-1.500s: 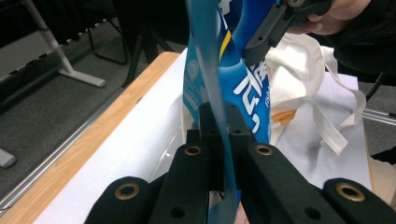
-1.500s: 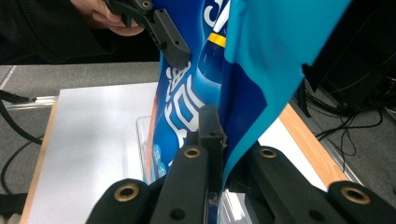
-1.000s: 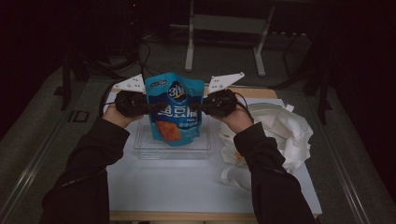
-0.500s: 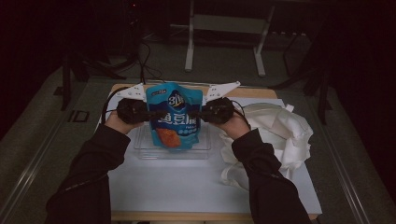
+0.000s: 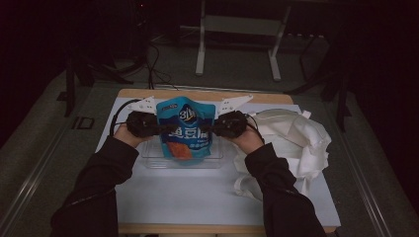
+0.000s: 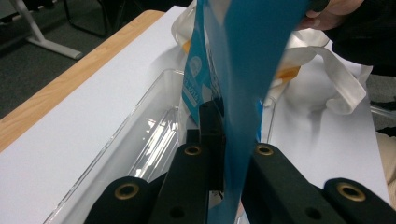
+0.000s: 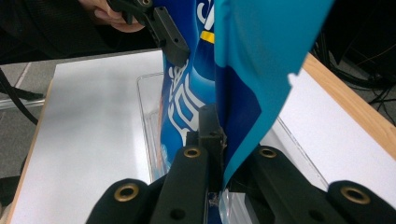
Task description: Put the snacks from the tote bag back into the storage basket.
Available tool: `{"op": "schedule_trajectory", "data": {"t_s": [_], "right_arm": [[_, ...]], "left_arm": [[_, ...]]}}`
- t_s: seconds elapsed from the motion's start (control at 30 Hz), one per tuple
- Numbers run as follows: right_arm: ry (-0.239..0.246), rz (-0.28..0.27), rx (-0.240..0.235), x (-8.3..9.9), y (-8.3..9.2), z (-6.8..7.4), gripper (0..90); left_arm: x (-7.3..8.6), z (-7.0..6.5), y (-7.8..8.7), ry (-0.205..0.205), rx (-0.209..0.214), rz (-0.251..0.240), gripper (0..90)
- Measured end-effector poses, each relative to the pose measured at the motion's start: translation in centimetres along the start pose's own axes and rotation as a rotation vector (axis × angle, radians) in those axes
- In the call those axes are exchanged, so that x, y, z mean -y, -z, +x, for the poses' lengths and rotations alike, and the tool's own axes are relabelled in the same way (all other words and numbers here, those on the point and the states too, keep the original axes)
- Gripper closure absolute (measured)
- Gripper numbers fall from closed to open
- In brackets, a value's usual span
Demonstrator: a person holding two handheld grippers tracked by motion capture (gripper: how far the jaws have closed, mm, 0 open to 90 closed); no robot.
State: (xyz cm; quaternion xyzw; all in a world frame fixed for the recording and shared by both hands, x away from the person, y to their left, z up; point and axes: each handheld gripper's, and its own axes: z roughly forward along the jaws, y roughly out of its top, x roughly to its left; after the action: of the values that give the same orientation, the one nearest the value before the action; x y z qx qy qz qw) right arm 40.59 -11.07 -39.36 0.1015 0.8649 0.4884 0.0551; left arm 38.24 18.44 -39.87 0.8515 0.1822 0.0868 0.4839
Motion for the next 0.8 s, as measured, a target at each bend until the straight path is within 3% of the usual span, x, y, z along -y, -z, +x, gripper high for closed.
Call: {"op": "schedule_trajectory", "data": {"t_s": [0.27,0.4,0.8], "right_arm": [[-0.005,0.001,0.005,1.0,-0.3,0.2,88.8],[-0.022,-0.018,-0.003,1.6,-0.3,0.1,88.8],[-0.027,-0.027,0.010,2.0,-0.2,0.1,88.5]], "left_arm": [[1.0,-0.3,-0.6,-0.003,0.000,0.000,89.6],[1.5,-0.6,-0.6,0.008,0.001,-0.043,89.7],[1.4,-1.0,-0.8,0.006,-0.029,-0.044,89.2]]}}
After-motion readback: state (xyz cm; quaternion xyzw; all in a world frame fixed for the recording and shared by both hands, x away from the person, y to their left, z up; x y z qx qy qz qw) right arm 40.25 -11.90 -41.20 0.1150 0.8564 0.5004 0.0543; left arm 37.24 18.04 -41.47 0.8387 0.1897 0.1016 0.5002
